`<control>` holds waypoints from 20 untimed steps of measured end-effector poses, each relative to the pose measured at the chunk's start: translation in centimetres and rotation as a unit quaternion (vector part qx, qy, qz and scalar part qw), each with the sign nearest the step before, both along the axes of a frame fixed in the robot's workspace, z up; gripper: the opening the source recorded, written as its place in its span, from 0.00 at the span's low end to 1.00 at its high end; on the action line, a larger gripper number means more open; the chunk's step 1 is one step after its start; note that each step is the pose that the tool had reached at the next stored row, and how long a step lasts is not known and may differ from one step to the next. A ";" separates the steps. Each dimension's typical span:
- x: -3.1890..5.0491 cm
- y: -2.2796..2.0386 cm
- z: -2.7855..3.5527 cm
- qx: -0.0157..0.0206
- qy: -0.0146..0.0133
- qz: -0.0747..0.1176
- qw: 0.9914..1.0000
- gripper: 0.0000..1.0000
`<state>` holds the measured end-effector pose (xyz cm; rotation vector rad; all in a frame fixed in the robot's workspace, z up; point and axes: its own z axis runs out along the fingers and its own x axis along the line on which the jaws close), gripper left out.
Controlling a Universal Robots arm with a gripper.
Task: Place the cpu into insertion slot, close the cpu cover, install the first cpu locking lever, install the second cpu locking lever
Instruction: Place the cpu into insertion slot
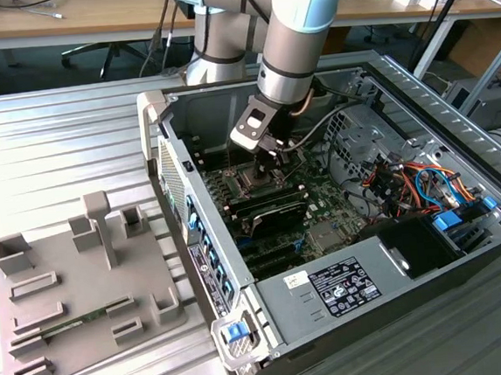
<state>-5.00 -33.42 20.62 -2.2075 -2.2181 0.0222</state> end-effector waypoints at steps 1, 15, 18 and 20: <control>0.00 -0.01 -0.07 0.000 0.000 0.000 1.000 0.11; 0.84 -0.01 3.27 0.000 0.001 0.000 1.000 0.11; 1.07 -0.01 4.24 0.001 0.001 0.000 1.000 0.11; 1.19 -0.01 4.93 0.001 0.001 0.000 1.000 0.11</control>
